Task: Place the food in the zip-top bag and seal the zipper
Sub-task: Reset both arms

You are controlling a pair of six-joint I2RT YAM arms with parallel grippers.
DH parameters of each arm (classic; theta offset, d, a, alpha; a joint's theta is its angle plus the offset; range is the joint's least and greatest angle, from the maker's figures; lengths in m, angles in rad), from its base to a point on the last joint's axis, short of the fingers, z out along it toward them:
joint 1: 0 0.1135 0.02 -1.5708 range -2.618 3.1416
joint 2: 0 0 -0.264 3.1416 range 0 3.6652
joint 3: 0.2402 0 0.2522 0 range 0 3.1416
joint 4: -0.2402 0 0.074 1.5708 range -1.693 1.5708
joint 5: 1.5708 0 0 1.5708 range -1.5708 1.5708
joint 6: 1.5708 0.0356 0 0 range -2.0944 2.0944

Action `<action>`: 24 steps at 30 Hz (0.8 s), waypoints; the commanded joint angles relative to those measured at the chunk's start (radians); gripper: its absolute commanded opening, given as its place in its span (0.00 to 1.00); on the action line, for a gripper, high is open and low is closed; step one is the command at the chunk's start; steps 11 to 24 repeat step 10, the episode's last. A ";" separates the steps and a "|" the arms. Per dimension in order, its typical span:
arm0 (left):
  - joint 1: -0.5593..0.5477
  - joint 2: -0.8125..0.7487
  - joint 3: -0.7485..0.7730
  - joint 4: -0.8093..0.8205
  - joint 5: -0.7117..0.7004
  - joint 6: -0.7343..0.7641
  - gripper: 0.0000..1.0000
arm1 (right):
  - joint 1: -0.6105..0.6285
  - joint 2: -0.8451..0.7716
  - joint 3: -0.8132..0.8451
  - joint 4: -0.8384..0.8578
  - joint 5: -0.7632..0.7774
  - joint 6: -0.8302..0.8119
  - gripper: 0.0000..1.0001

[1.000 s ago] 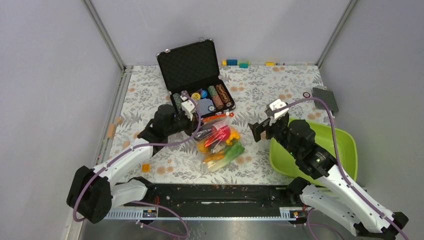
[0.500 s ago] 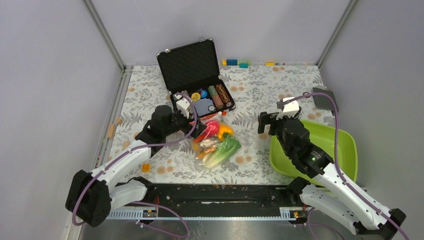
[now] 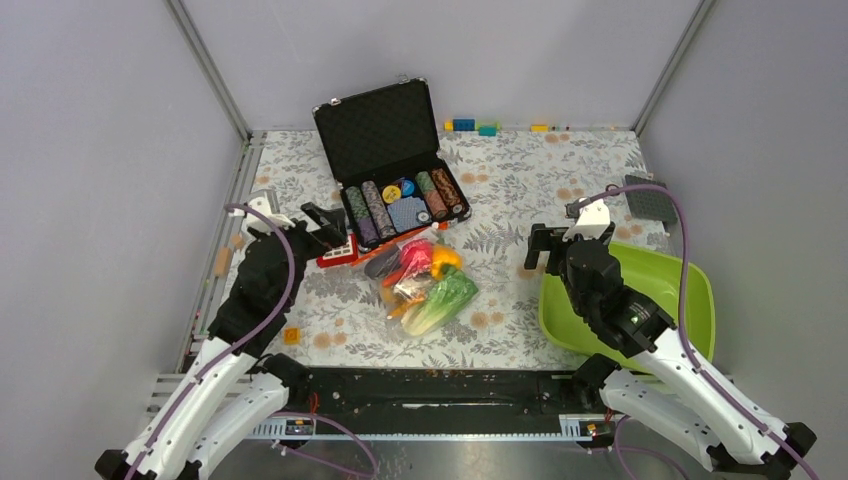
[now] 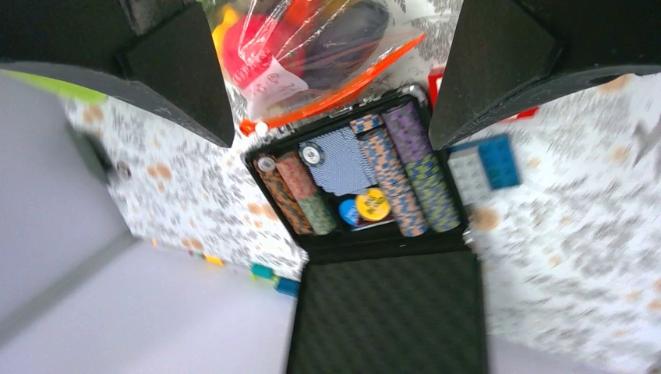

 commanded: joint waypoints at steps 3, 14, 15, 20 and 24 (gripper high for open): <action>0.002 -0.026 0.038 -0.231 -0.209 -0.193 0.99 | -0.002 -0.026 0.015 -0.012 -0.004 0.025 1.00; 0.002 -0.065 0.023 -0.234 -0.215 -0.186 0.99 | -0.002 -0.026 0.015 -0.015 0.039 0.031 1.00; 0.002 -0.065 0.023 -0.234 -0.215 -0.186 0.99 | -0.002 -0.026 0.015 -0.015 0.039 0.031 1.00; 0.002 -0.065 0.023 -0.234 -0.215 -0.186 0.99 | -0.002 -0.026 0.015 -0.015 0.039 0.031 1.00; 0.002 -0.065 0.023 -0.234 -0.215 -0.186 0.99 | -0.002 -0.026 0.015 -0.015 0.039 0.031 1.00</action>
